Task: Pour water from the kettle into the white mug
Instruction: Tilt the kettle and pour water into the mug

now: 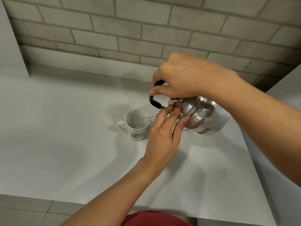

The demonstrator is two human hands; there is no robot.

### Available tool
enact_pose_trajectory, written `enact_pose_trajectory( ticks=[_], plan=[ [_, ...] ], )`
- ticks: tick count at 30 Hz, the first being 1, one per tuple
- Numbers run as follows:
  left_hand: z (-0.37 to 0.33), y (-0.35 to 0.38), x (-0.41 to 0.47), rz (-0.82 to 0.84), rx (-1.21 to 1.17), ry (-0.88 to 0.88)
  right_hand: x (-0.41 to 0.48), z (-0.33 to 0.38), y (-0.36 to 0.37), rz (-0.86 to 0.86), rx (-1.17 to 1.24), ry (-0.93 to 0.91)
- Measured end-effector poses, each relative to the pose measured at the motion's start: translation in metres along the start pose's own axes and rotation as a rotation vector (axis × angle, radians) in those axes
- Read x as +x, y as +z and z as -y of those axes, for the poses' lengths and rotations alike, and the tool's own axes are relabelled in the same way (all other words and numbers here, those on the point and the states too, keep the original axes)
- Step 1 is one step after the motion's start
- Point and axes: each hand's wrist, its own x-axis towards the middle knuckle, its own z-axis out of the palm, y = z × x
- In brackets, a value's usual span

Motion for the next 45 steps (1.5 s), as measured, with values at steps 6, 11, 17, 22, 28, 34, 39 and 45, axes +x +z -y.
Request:
enact_pose_trajectory(
  ticks=[6, 11, 17, 22, 28, 34, 39, 45],
  plan=[
    [0.0, -0.001, 0.0, 0.006, -0.02, -0.017, 0.001, 0.002, 0.0, -0.013, -0.001, 0.013],
    [0.0, -0.002, 0.0, 0.001, -0.03, -0.016, 0.002, 0.003, -0.001, -0.005, -0.013, 0.006],
    [0.001, -0.003, -0.001, -0.002, -0.027, -0.019, 0.004, 0.006, 0.0, -0.002, -0.02, 0.006],
    [0.001, -0.003, -0.002, -0.003, -0.029, -0.028, 0.006, 0.007, 0.001, 0.0, -0.033, 0.0],
    [0.002, -0.004, -0.002, -0.009, -0.053, -0.034, 0.009, 0.01, -0.002, 0.027, -0.042, -0.01],
    [0.004, -0.005, -0.002, -0.026, -0.052, -0.039, 0.013, 0.014, -0.003, 0.038, -0.065, -0.016],
    [0.006, -0.005, -0.003, -0.038, -0.073, -0.042, 0.015, 0.018, -0.002, 0.044, -0.077, -0.014],
    [0.01, -0.007, -0.005, -0.027, -0.064, -0.044, 0.016, 0.019, 0.001, 0.018, -0.067, -0.005]
  ],
)
